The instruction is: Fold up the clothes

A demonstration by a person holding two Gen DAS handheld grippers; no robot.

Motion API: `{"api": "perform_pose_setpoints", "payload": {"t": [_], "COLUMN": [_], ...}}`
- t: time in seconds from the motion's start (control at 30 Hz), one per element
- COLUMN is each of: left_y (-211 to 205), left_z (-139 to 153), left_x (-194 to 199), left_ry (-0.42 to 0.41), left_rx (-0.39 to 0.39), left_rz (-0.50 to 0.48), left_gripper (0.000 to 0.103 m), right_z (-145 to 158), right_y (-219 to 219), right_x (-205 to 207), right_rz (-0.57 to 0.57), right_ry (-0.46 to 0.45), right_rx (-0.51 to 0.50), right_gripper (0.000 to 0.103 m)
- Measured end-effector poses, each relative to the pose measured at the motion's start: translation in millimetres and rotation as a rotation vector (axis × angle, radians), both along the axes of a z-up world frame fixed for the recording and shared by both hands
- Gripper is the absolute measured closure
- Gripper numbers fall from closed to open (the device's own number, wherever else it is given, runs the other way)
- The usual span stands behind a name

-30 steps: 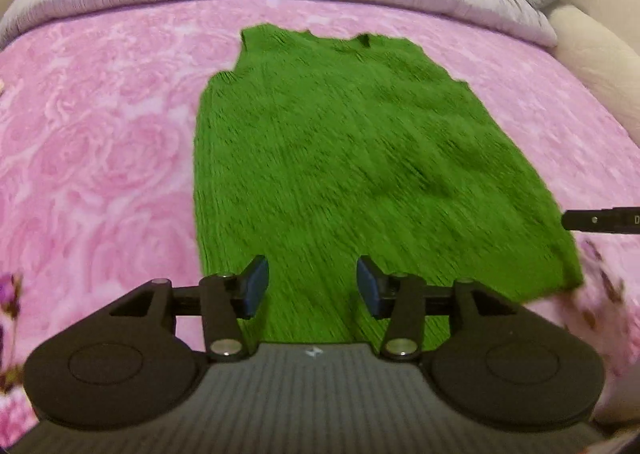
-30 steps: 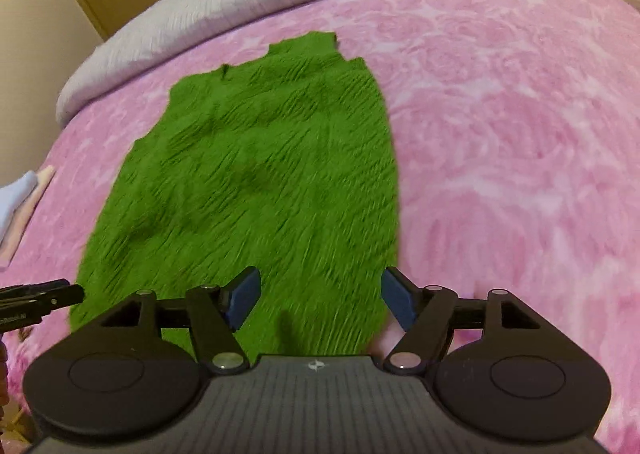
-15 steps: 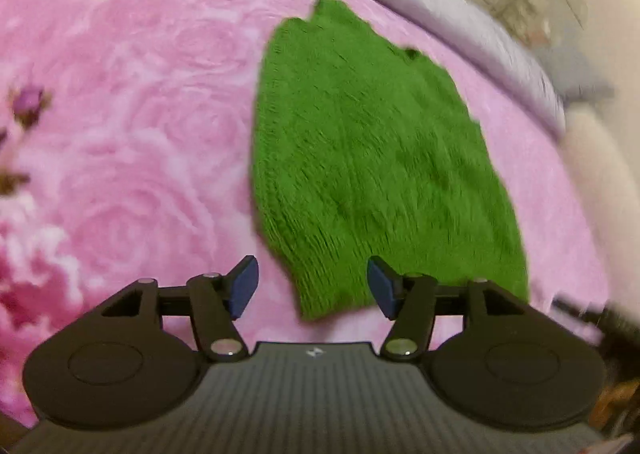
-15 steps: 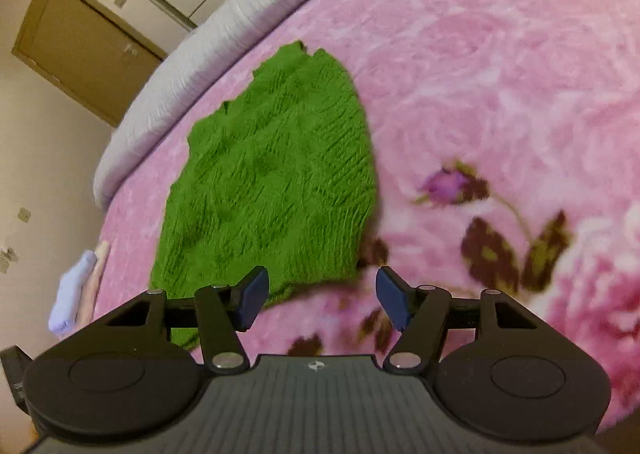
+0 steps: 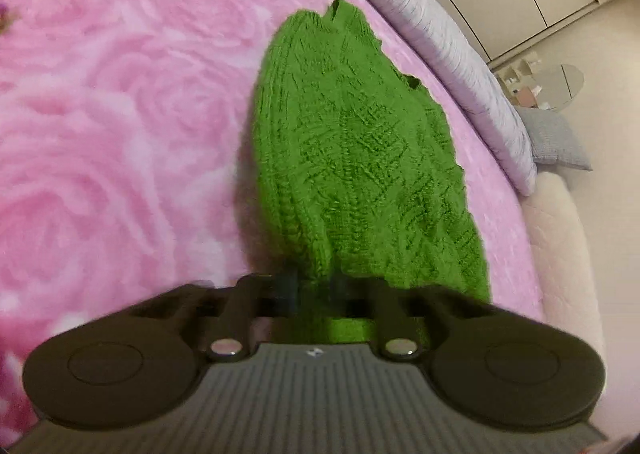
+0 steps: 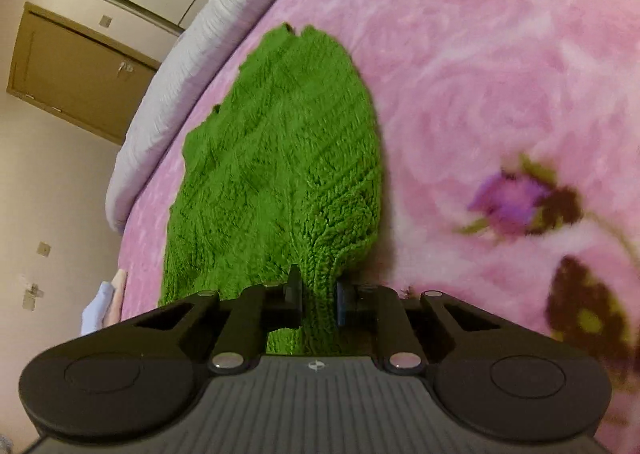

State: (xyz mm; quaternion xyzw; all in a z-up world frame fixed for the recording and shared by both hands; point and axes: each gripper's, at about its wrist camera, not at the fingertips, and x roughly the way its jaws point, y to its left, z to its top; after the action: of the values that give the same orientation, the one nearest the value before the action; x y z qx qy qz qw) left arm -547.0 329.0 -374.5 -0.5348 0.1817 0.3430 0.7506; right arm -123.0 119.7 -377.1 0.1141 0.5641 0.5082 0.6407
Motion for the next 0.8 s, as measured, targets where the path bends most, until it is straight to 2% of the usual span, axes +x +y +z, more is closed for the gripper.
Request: {"api": "perform_pose_setpoints", "payload": {"t": [0.1, 0.17, 0.2, 0.27, 0.33, 0.4, 0.43, 0.5, 0.63, 0.67, 0.7, 0.73, 0.77, 0.8], "left_y": [-10, -21, -27, -42, -54, -66, -73, -86, -95, -96, -96, -96, -96, -101], "left_z": [45, 73, 83, 87, 69, 44, 38, 34, 50, 52, 49, 43, 37, 38], "left_x": [-5, -11, -17, -25, -31, -37, -40, -47, -55, -55, -53, -52, -51, -55], "left_ry": [0.058, 0.074, 0.074, 0.112, 0.166, 0.205, 0.216, 0.228, 0.221, 0.235, 0.278, 0.325, 0.372, 0.393], "left_rx": [0.214, 0.304, 0.322, 0.325, 0.278, 0.2, 0.193, 0.197, 0.24, 0.251, 0.24, 0.219, 0.198, 0.21], "left_rz": [-0.063, -0.103, -0.123, -0.155, -0.182, -0.175, -0.166, -0.15, -0.149, -0.154, -0.156, -0.156, -0.155, -0.146], "left_gripper": [0.094, 0.095, 0.095, 0.094, 0.094, 0.094, 0.094, 0.094, 0.094, 0.092, 0.09, 0.089, 0.089, 0.089], "right_z": [38, 65, 75, 79, 65, 43, 34, 31, 42, 45, 44, 41, 39, 40], "right_y": [-18, -35, -43, -60, -72, -83, -90, -101, -109, -108, -104, -101, -99, -100], "right_x": [-7, -15, -20, -31, -40, -50, -57, -66, -74, -76, -79, -80, -80, -80], "right_rz": [-0.001, 0.015, 0.025, 0.04, 0.039, 0.035, 0.036, 0.029, 0.039, 0.05, 0.071, 0.074, 0.065, 0.047], "right_ry": [-0.1, -0.139, -0.155, -0.165, -0.148, -0.117, -0.117, -0.121, -0.141, -0.155, -0.174, -0.201, -0.23, -0.266], "right_rx": [0.049, 0.088, 0.095, 0.063, -0.012, -0.098, -0.133, -0.141, -0.122, -0.125, -0.159, -0.22, -0.286, -0.327], "right_gripper": [0.09, 0.09, 0.09, 0.09, 0.09, 0.089, 0.089, 0.089, 0.089, 0.087, 0.08, 0.068, 0.065, 0.062]}}
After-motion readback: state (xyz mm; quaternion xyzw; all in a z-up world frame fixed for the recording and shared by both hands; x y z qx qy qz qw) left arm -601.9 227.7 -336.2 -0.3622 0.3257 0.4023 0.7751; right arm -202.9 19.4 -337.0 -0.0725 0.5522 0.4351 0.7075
